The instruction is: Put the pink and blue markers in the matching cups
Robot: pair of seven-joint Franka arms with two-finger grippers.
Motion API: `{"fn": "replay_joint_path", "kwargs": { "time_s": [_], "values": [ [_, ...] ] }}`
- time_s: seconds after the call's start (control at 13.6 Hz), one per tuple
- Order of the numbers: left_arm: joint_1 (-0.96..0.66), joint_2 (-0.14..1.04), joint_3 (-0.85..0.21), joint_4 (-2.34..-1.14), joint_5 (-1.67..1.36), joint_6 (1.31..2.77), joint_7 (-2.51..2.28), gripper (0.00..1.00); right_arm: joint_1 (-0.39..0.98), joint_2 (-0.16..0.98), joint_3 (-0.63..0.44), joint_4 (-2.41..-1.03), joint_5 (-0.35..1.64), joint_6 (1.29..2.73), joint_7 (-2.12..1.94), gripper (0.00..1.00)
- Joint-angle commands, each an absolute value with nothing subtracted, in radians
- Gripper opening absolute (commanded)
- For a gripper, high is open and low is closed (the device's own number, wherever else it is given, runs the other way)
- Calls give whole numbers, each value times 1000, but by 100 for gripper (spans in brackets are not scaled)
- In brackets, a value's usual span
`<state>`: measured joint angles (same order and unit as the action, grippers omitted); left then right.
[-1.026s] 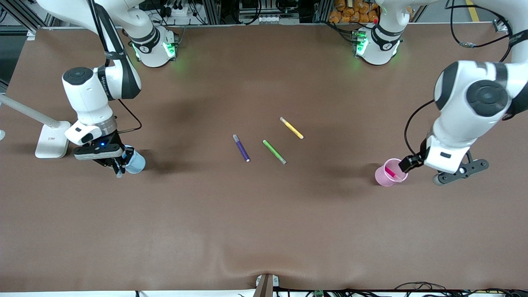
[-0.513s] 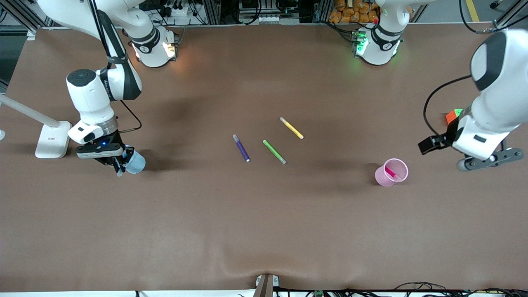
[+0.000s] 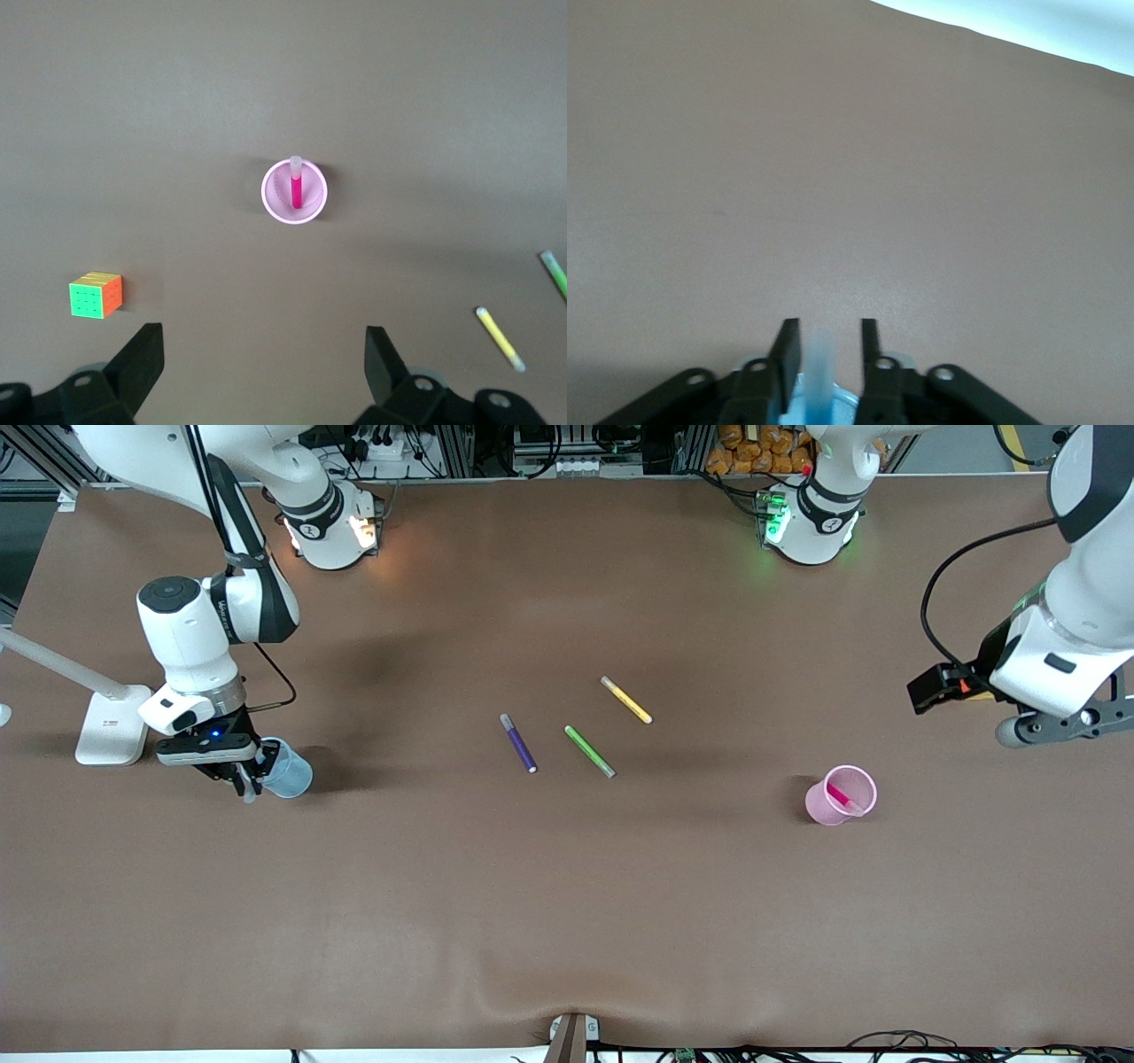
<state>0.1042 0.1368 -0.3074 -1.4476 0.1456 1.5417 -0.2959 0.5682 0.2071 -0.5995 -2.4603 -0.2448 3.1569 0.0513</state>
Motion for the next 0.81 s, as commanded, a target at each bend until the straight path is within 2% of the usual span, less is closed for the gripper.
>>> {"fn": "replay_joint_path", "kwargs": {
  "time_s": [0.0, 0.22, 0.37, 0.51, 0.66, 0.73],
  "values": [
    [104, 69, -290, -1451, 95, 1508, -198, 100, 554, 193, -591, -2474, -264, 3172, 63, 100],
    [60, 38, -191, -1460, 34, 1438, -135, 100, 555, 192, -589, -2433, -258, 3154, 70, 100],
    [17, -1, -143, -1491, 21, 1433, -133, 100, 557, 190, -588, -2369, -252, 3058, 112, 100],
    [9, -49, -137, -1546, 18, 1434, -133, 100, 564, 190, -581, -2286, -233, 2911, 147, 100],
    [9, -61, -137, -1563, 18, 1433, -133, 100, 569, 189, -548, -2185, -81, 2712, 147, 100],
    [9, -77, -135, -1572, 18, 1433, -133, 100, 569, 190, -542, -2108, 22, 2565, 140, 100]
  ]
}}
